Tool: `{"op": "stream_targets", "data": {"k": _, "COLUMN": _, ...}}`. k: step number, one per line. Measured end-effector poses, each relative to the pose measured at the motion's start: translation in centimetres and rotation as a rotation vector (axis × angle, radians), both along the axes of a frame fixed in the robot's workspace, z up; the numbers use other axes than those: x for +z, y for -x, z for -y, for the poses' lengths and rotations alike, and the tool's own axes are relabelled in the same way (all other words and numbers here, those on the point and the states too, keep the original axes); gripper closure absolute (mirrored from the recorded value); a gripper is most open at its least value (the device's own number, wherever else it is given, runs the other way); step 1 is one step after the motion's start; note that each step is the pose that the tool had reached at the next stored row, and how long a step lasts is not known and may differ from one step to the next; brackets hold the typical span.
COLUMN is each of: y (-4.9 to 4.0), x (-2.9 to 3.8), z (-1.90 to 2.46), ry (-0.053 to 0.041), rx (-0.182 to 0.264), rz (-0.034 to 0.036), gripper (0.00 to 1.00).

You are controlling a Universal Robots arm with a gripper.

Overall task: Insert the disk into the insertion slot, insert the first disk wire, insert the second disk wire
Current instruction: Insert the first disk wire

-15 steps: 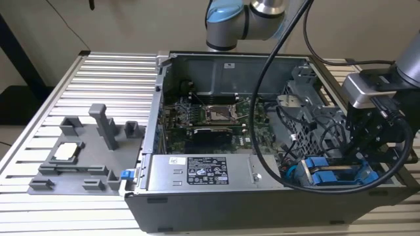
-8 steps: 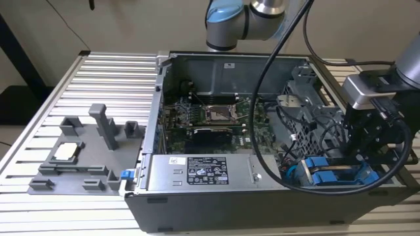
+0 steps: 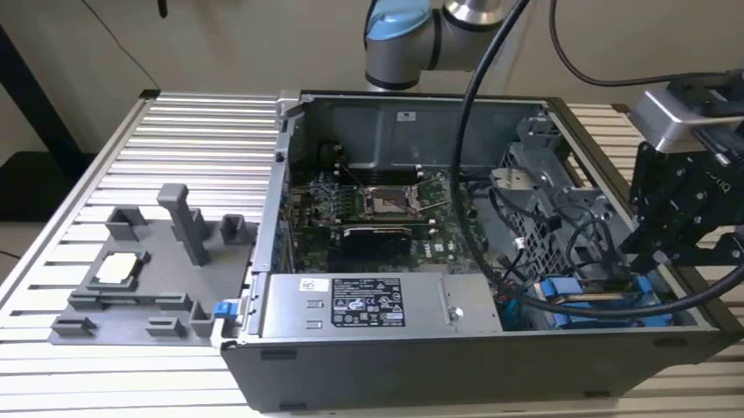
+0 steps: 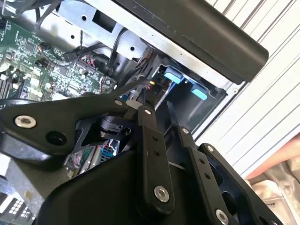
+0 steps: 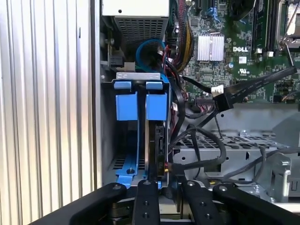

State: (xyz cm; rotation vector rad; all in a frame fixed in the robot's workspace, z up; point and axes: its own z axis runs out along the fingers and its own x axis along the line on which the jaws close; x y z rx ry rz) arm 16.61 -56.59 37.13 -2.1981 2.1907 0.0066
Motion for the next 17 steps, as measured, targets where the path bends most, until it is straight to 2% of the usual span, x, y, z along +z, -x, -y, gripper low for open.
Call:
{"op": "stream_targets", "data": {"k": 4, "y": 0.0, "x": 1.05, "z": 0.0, "ry": -0.0001, "rx": 0.0, "rz": 0.0, "gripper": 0.73}}
{"op": "stream_targets", "data": {"k": 17, "y": 0.0, "x": 1.11, "z": -0.05, "ry": 0.0002, "rx": 0.0, "rz": 0.0, "gripper": 0.73}}
